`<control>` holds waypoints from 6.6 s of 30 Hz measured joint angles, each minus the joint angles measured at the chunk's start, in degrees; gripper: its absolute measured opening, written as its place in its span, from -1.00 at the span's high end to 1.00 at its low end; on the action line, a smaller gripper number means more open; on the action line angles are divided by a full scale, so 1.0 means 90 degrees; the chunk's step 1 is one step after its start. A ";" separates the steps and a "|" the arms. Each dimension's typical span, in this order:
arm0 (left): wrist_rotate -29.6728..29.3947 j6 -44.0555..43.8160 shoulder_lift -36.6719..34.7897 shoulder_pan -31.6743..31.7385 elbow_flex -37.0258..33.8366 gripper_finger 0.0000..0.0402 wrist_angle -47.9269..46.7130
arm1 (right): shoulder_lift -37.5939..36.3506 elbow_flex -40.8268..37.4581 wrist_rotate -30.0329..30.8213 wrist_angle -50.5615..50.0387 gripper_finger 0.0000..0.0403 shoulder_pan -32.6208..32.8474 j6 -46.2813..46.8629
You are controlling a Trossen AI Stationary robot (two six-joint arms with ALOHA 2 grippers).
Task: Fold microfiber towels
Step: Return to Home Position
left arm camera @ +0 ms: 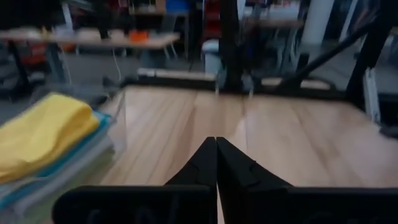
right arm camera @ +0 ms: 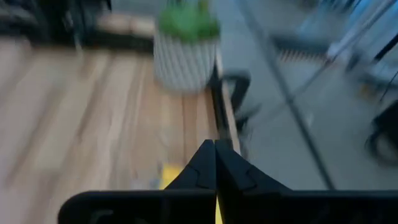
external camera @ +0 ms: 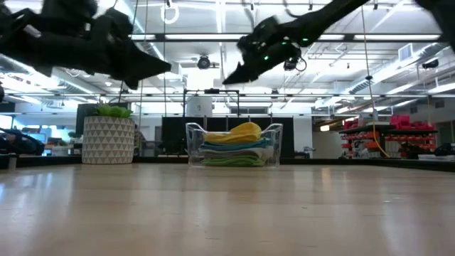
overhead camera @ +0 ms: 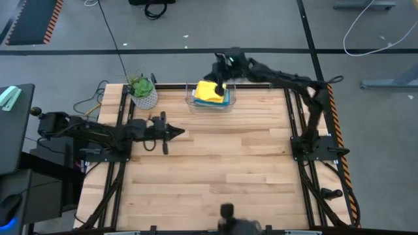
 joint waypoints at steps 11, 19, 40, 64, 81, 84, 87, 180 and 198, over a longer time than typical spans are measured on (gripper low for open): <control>0.0034 0.0073 -0.1643 0.0087 -0.0858 0.97 -0.0123 | -0.3173 -0.4849 0.1415 0.4335 1.00 0.1249 0.1291; 0.0332 0.0335 -0.3121 0.0085 -0.0856 0.97 -0.1618 | -0.5543 -0.7132 0.3037 0.4771 1.00 0.2412 0.1820; 0.0045 0.0308 -0.6241 0.0160 -0.0858 0.95 -0.4044 | -0.9859 -0.9785 0.3320 0.4293 1.00 0.3190 0.2218; -0.0148 0.0106 -0.6797 0.0174 -0.1202 0.95 -0.4348 | -1.2025 -1.0121 0.2829 0.2400 1.00 0.3183 0.2476; -0.0749 0.0182 -0.6791 0.0229 -0.1387 0.95 -0.4430 | -1.1997 -1.0246 0.2821 0.1955 0.99 0.2395 0.2657; -0.0864 0.0225 -0.6791 0.0228 -0.1387 0.89 -0.4469 | -1.1984 -1.0246 0.2813 0.1995 0.99 0.2203 0.2649; -0.0935 0.0241 -0.6791 0.0240 -0.1387 0.86 -0.4474 | -1.1984 -1.0246 0.2849 0.1998 0.96 0.1994 0.2623; -0.0976 0.0170 -0.6719 0.0292 -0.1397 0.87 -0.4264 | -1.1974 -1.0239 0.2854 0.1996 0.87 0.1641 0.2500; -0.0974 0.0172 -0.6720 0.0292 -0.1397 0.90 -0.4264 | -1.1972 -1.0239 0.2854 0.1998 0.87 0.1638 0.2501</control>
